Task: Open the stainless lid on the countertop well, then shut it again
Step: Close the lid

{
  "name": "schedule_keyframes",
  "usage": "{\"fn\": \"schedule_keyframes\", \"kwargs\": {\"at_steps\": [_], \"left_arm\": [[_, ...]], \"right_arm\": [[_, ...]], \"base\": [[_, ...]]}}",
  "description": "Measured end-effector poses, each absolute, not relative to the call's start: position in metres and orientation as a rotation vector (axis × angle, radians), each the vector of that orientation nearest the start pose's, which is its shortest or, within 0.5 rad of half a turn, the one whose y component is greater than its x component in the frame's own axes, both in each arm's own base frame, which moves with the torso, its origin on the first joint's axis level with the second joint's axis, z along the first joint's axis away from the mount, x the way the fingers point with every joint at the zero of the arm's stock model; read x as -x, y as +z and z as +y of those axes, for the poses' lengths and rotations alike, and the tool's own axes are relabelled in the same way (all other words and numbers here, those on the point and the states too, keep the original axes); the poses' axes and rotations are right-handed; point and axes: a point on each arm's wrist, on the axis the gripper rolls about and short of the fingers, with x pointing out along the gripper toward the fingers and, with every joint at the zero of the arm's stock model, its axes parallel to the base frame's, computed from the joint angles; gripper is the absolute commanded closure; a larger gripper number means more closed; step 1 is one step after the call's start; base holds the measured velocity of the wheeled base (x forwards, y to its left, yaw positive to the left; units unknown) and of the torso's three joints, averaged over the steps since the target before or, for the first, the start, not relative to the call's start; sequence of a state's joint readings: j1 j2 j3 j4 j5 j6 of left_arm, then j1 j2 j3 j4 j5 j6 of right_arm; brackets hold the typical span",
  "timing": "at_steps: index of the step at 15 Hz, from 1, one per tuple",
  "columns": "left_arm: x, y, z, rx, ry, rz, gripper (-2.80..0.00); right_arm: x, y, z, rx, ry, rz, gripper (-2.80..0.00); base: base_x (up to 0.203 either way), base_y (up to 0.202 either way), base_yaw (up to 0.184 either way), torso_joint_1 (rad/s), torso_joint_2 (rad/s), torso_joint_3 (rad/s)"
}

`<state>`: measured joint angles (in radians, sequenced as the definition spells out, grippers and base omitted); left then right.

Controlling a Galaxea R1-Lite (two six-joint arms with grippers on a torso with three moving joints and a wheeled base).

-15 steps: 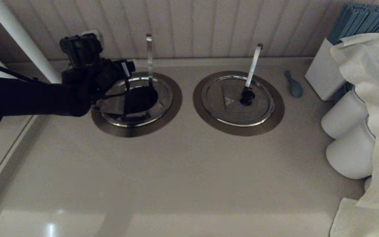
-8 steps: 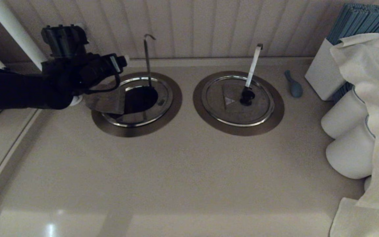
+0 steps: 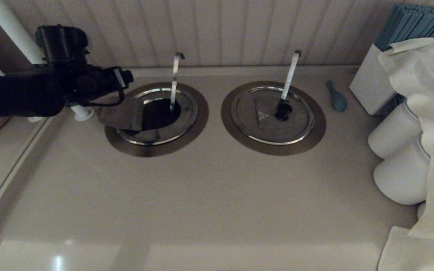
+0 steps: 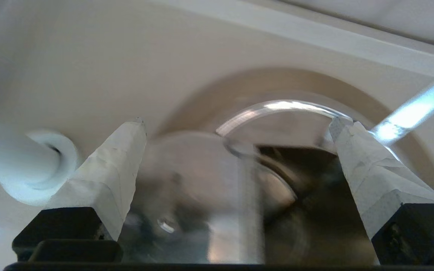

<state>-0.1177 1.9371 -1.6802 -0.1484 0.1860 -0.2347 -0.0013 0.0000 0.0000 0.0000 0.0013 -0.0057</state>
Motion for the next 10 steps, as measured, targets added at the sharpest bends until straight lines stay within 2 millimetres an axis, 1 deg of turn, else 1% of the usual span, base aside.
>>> {"fn": "schedule_keyframes", "kwargs": {"at_steps": [2,4,7,10], "left_arm": [[-0.389,0.312,-0.038,0.297,0.102,0.149,-2.8],[-0.384,0.318,-0.033,0.359,0.13,0.208,-2.8],[-0.377,0.326,-0.03,0.362,0.137,0.216,-2.8],[-0.369,0.327,-0.028,0.348,0.15,0.267,-2.8]], "right_arm": [[0.023,0.075,0.0,0.006,0.0,0.0,0.0],[0.023,0.075,0.0,0.006,0.0,0.0,0.0],[0.023,0.075,0.0,0.006,0.0,0.0,0.0],[0.023,0.075,0.0,0.005,0.0,0.0,0.0]], "base": [[0.0,0.0,0.0,0.0,0.0,0.0],[0.0,0.0,0.0,0.0,0.0,0.0],[0.0,0.0,0.0,0.0,0.0,0.0],[0.0,0.0,0.0,0.0,0.0,0.0]]}}
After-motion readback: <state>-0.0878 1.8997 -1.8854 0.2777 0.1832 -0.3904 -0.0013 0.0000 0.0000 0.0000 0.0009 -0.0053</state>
